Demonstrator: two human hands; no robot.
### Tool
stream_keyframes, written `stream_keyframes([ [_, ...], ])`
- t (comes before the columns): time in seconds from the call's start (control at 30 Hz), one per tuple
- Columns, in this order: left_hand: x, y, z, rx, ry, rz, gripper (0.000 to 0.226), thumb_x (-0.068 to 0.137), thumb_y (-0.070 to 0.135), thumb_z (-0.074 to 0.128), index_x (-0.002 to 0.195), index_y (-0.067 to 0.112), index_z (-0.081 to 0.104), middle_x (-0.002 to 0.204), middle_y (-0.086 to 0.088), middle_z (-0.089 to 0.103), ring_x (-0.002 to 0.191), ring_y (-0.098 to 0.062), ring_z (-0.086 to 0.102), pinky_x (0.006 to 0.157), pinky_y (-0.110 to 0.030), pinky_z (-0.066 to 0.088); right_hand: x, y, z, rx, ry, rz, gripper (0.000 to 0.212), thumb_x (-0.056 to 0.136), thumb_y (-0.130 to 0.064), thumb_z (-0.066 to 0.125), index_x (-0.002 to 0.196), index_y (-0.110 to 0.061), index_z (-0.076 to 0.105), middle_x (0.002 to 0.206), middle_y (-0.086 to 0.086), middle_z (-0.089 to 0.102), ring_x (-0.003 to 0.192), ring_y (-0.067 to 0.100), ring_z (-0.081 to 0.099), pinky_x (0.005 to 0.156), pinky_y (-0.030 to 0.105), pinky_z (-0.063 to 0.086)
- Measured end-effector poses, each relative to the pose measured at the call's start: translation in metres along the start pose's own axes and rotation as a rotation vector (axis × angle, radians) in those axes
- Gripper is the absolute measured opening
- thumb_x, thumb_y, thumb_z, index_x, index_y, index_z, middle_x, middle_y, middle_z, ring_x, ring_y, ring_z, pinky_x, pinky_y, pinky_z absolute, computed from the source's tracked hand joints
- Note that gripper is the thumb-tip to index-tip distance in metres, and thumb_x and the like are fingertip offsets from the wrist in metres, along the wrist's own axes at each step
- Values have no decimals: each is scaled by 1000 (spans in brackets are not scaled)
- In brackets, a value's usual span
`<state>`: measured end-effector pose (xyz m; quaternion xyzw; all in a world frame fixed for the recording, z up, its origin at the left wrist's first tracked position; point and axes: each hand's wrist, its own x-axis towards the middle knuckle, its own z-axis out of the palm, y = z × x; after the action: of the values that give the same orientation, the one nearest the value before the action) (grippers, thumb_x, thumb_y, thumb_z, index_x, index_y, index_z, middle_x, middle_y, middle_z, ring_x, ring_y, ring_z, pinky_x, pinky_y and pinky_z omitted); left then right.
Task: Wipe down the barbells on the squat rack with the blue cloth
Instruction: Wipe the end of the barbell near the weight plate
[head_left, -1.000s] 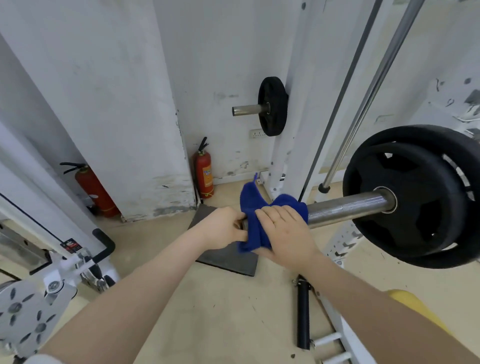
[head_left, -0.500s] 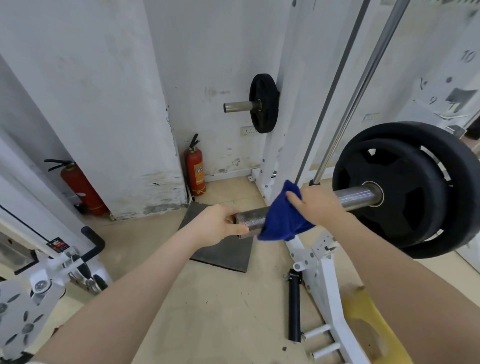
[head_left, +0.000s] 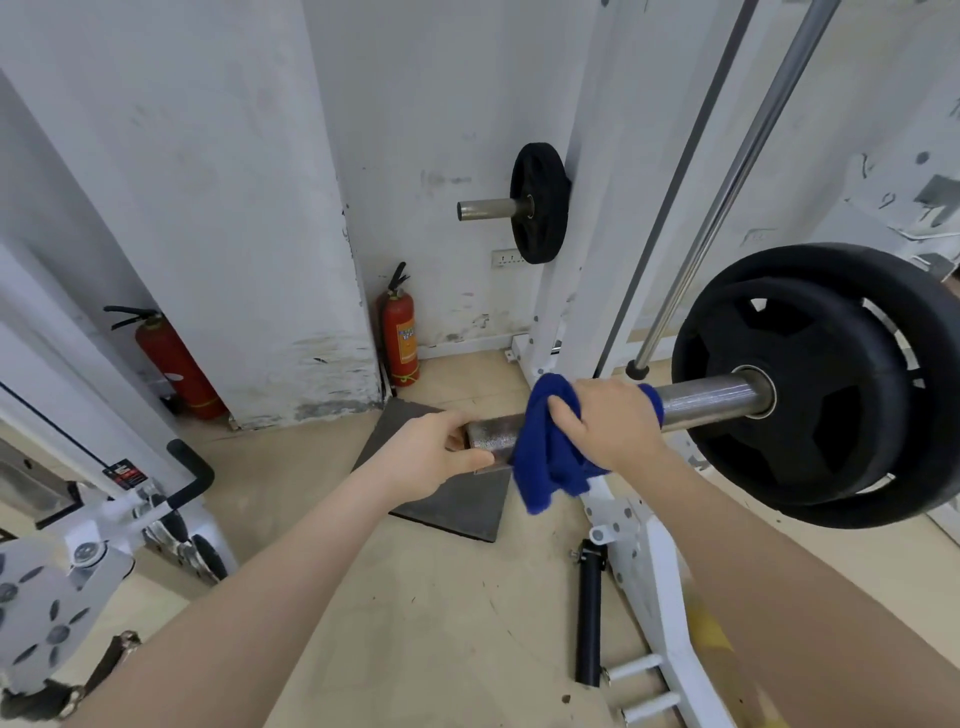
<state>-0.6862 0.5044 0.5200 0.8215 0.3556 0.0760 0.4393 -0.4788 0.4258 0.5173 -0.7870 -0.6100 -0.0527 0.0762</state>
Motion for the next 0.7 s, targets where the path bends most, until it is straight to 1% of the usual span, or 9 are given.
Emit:
stream_keyframes([
  [0.07, -2, 0, 4, -89, 42, -33, 38, 83, 25, 67, 118, 27, 51, 109, 10, 62, 96, -7, 59, 90, -26, 48, 4, -11, 1, -12, -1, 77, 52, 94, -47, 21, 65, -16, 50, 60, 0, 54, 62, 21, 55, 64, 34, 40],
  [0.17, -4, 3, 7, -179, 70, -30, 37, 81, 18, 69, 109, 28, 48, 98, 20, 56, 93, -2, 58, 78, -10, 44, -7, -51, 6, 44, 105, -117, 59, 87, -49, 5, 80, -19, 55, 73, -3, 57, 70, 18, 54, 76, 37, 43],
  [0.23, -4, 3, 7, -190, 90, -42, 38, 79, 17, 71, 108, 25, 49, 98, 17, 57, 99, -8, 59, 82, -17, 46, -14, -62, 7, 97, 99, -259, 61, 86, -47, 7, 98, -18, 60, 88, -2, 64, 82, 19, 57, 80, 37, 41],
  [0.3, -6, 5, 7, -151, 115, -79, 35, 79, 19, 71, 107, 22, 51, 99, 13, 57, 96, -10, 58, 82, -23, 46, -4, -48, 2, 96, 3, -300, 54, 91, -47, 15, 99, -18, 59, 90, 1, 66, 82, 22, 59, 75, 36, 44],
  [0.37, -8, 6, 7, -134, 146, -113, 32, 78, 20, 72, 103, 20, 53, 98, 9, 58, 89, -12, 60, 79, -24, 46, 12, -21, 0, 85, -148, -234, 47, 95, -46, 23, 81, -15, 56, 76, 3, 62, 70, 23, 58, 63, 35, 46],
  [0.43, -10, 8, 8, -123, 163, -130, 33, 76, 20, 74, 103, 18, 54, 101, 5, 61, 90, -14, 62, 82, -29, 48, 27, 12, -4, 126, -316, -107, 50, 97, -43, 26, 63, -13, 47, 61, 4, 52, 58, 20, 50, 54, 32, 40],
  [0.57, -14, 12, 11, -58, 186, -138, 33, 78, 21, 72, 105, 20, 53, 108, 2, 64, 92, -13, 64, 86, -32, 50, 47, 50, -9, 140, -489, 125, 46, 95, -41, 28, 61, -15, 44, 66, 3, 48, 66, 21, 48, 63, 33, 36],
  [0.63, -14, 16, 14, 28, 205, -139, 37, 79, 22, 71, 111, 19, 52, 113, 0, 63, 98, -13, 61, 87, -28, 48, 42, 40, -11, 130, -435, 160, 42, 95, -37, 28, 64, -16, 47, 69, 2, 50, 73, 24, 52, 64, 32, 36],
  [0.7, -10, 24, 16, 154, 216, -175, 46, 80, 25, 70, 120, 18, 50, 122, -2, 59, 108, -16, 56, 90, -30, 45, 18, 21, -2, 88, -144, 37, 41, 95, -36, 27, 72, -16, 54, 71, 2, 57, 73, 25, 57, 61, 31, 38],
])
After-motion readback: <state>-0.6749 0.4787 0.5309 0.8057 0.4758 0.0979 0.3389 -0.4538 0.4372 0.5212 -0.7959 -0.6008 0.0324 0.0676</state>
